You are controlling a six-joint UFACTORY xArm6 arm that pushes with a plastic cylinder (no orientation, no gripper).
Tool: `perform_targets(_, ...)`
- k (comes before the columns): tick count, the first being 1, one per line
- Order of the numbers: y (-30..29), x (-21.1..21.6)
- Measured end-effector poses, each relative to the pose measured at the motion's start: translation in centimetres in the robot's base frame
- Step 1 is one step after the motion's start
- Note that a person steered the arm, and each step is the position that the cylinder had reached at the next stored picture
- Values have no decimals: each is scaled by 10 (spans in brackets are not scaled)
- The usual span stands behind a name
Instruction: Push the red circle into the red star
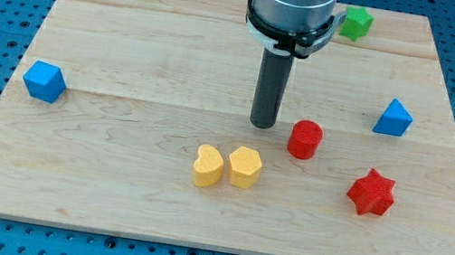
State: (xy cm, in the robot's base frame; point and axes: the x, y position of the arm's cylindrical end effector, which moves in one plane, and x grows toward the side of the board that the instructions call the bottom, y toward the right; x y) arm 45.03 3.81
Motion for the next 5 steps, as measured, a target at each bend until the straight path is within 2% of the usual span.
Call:
perform_targets(1,2,1)
perform_targets(4,99,32)
perform_targets(5,104,32)
